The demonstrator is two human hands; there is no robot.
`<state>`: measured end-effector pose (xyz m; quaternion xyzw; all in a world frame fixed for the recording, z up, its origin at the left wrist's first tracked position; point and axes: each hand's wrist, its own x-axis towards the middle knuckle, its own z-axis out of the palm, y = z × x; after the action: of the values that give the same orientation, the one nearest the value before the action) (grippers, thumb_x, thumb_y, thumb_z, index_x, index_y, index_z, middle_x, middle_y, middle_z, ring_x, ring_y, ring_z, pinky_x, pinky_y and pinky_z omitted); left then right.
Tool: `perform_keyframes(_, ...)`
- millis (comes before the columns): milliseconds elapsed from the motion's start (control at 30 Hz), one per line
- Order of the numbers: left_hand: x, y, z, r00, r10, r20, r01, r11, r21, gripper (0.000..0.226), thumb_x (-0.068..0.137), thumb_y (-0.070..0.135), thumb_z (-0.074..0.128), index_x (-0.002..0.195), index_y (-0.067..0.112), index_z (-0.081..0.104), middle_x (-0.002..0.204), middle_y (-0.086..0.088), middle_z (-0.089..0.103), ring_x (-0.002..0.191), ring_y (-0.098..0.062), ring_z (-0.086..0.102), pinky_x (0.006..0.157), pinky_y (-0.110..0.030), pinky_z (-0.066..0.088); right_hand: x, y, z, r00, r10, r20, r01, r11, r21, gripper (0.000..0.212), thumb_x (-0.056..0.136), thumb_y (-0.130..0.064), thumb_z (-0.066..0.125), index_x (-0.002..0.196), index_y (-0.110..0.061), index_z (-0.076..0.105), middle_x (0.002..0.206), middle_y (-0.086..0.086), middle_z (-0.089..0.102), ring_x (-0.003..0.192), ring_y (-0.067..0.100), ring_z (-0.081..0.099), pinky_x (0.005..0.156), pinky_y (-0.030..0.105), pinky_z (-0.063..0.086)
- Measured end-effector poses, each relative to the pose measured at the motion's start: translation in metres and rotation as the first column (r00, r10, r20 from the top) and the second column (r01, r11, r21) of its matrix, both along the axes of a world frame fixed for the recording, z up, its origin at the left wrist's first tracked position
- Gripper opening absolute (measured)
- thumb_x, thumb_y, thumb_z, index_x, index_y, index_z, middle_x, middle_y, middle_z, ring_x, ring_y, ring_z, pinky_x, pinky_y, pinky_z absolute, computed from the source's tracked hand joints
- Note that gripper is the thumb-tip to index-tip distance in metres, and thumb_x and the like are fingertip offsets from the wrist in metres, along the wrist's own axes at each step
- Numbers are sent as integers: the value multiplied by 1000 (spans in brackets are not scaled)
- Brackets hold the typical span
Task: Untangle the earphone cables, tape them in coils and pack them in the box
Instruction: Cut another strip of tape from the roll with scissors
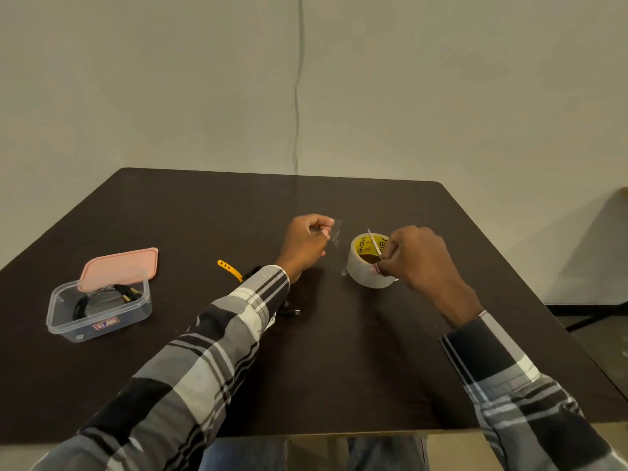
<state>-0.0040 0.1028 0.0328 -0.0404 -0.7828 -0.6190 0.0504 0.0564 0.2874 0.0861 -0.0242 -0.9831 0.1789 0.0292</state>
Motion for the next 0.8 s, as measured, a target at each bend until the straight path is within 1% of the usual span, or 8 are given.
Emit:
perform_keyframes(100, 1, -1, 3, 1000, 0, -24, 0, 1000, -2, 20, 95, 4, 56, 107, 11, 70, 103, -3, 67, 95, -17, 66, 68, -29, 60, -6, 7, 10, 999, -13, -30, 12, 999, -52, 27, 76, -32, 86, 69, -16, 65, 79, 4, 71, 75, 17, 68, 62, 26, 52)
perform_keyframes(233, 2, 2, 6, 1000, -13, -28, 13, 1000, 1, 17, 93, 2, 60, 102, 11, 71, 96, -1, 67, 92, -15, 66, 61, -22, 57, -20, 11, 13, 1000, 22, -20, -23, 999, -35, 22, 82, -18, 81, 67, -16, 66, 81, 6, 72, 70, 12, 64, 55, 17, 43)
perform_keyframes(367, 4, 3, 9, 998, -54, -29, 54, 999, -5, 18, 90, -1, 62, 99, 11, 71, 94, 0, 66, 88, -13, 64, 57, -16, 54, -32, 9, 16, 999, 38, 32, -37, 999, -23, 12, 82, -11, 79, 73, -11, 71, 86, 9, 74, 78, 19, 70, 75, 32, 60)
perform_keyframes(400, 5, 2, 10, 997, -65, -31, 64, 998, -9, 18, 90, -2, 62, 98, 10, 71, 93, 0, 66, 87, -13, 64, 56, -16, 53, -34, 8, 17, 997, 45, 57, -44, 999, -19, 7, 82, -10, 80, 79, -8, 74, 87, 10, 74, 80, 21, 71, 79, 34, 61)
perform_keyframes(533, 8, 0, 13, 996, -82, -31, 82, 997, -12, 19, 88, -5, 62, 98, 8, 71, 88, -1, 65, 83, -12, 63, 55, -16, 52, -40, 6, 18, 986, 77, 148, -75, 997, -18, 14, 78, -10, 82, 89, -4, 76, 90, 10, 74, 87, 24, 71, 85, 40, 61)
perform_keyframes(600, 9, 0, 14, 996, -86, -36, 86, 996, -11, 19, 87, -6, 62, 98, 7, 71, 88, -2, 65, 82, -14, 64, 56, -18, 53, -42, 6, 17, 983, 72, 171, -68, 997, -26, 15, 79, -11, 82, 90, -3, 76, 92, 10, 74, 86, 22, 71, 83, 37, 61)
perform_keyframes(700, 9, -4, 13, 997, -76, -32, 76, 997, -10, 18, 86, -4, 64, 96, 8, 71, 89, -3, 66, 81, -14, 65, 56, -19, 53, -42, 6, 16, 972, 77, 221, -68, 997, -47, 15, 82, -10, 79, 94, -2, 75, 93, 11, 73, 78, 18, 70, 70, 26, 58)
perform_keyframes(800, 9, -6, 13, 997, -70, -24, 69, 998, -11, 18, 86, -4, 64, 98, 7, 71, 90, -3, 66, 82, -15, 66, 57, -20, 53, -41, 9, 15, 970, 94, 225, -84, 995, -54, 10, 81, -8, 78, 89, -4, 74, 93, 12, 73, 78, 19, 68, 68, 26, 57)
